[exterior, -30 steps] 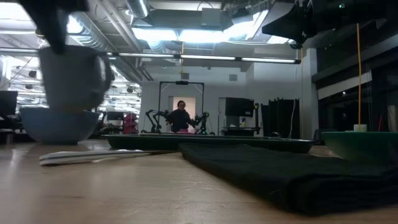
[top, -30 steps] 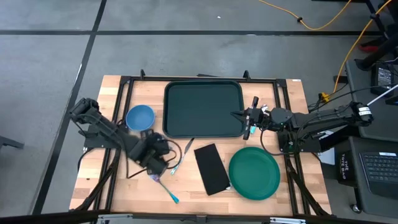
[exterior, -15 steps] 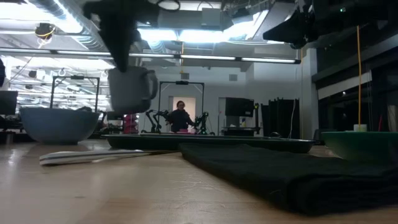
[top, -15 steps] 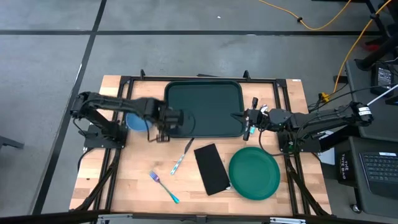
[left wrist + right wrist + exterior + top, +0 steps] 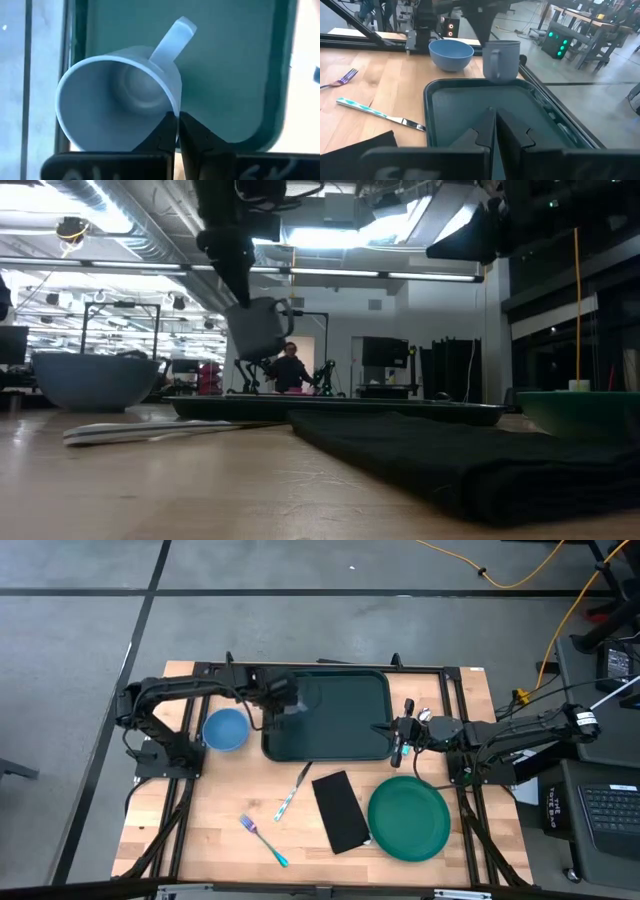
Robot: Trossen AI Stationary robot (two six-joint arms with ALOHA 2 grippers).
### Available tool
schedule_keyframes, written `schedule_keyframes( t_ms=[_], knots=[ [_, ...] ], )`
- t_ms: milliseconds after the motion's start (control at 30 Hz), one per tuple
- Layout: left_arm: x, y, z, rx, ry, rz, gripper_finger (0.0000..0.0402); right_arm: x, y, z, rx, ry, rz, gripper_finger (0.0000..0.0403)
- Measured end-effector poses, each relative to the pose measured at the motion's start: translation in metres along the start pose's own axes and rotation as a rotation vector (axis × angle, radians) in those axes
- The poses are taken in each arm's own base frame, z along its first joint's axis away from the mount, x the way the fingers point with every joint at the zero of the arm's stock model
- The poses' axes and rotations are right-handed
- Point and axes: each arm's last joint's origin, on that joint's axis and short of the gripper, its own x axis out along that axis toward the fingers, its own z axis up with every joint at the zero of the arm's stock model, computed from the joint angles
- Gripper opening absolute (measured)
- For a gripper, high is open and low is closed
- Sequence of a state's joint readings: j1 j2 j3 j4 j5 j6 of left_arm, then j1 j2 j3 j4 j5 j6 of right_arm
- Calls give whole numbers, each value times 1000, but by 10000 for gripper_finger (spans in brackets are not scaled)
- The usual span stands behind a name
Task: Set up tray
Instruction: Put the mug on the top right of the tray
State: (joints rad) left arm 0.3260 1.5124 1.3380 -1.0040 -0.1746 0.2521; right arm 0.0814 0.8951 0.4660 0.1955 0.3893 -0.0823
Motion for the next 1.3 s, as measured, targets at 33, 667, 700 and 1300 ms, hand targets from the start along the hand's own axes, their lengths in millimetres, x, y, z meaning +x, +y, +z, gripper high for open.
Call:
schedule_keyframes(
  t_ms=[33,667,700,1300],
  knots=[
    [1,3,-1,-10,2,-7,2,0,0,0,-1,0,0,24],
    [37,81,16,-60,189,-86,2,0,0,4,-20,-39,-5,23],
    [43,84,16,-54,211,-86,2,0,0,4,-19,-39,-5,23],
    [84,111,29,-55,246,-111,2,0,0,3,-43,-34,-5,23]
  ],
)
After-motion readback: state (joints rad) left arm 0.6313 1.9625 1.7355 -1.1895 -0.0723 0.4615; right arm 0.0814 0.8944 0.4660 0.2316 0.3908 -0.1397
